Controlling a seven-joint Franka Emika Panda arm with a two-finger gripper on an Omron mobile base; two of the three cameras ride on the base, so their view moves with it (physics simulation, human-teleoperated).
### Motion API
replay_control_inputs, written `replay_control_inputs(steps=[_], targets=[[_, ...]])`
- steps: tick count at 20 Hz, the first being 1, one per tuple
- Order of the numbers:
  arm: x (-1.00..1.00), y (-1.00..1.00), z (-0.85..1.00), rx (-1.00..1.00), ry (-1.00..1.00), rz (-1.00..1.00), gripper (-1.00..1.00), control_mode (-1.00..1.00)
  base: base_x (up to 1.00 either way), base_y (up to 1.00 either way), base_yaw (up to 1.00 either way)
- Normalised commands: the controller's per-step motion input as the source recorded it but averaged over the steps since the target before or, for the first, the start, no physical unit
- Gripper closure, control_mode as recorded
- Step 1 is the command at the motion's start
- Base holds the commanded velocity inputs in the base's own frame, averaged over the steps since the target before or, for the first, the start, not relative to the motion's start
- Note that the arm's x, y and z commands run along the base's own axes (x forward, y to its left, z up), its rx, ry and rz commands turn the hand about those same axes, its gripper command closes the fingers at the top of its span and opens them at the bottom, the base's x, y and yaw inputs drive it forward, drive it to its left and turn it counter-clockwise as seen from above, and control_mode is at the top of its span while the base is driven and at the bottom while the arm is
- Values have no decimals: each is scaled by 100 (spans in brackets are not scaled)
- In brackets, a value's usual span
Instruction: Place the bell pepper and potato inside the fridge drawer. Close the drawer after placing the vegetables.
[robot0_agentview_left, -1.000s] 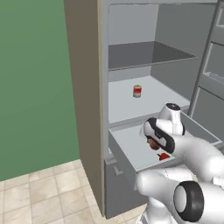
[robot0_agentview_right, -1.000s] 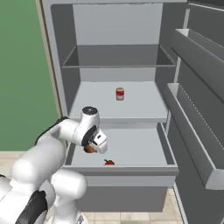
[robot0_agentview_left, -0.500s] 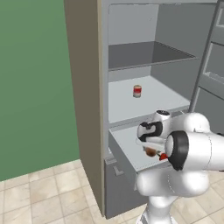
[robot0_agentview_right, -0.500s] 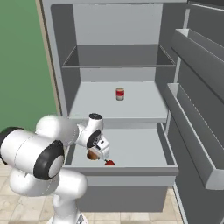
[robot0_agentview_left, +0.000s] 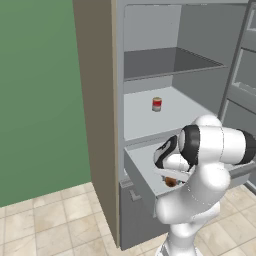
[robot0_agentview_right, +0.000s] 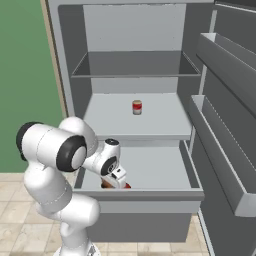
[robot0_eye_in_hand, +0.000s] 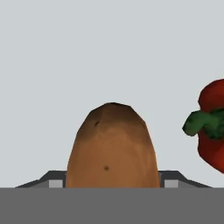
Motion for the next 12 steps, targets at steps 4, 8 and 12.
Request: replay_control_inputs(steps=[4, 8, 12], targets=[[-1, 0, -42, 0, 3, 0, 100, -100, 0, 0, 0], [-27, 0, -30, 0, 1, 0, -100, -100, 0, 0, 0], [-42, -4, -3, 0, 0, 0, -100, -100, 0, 0, 0]])
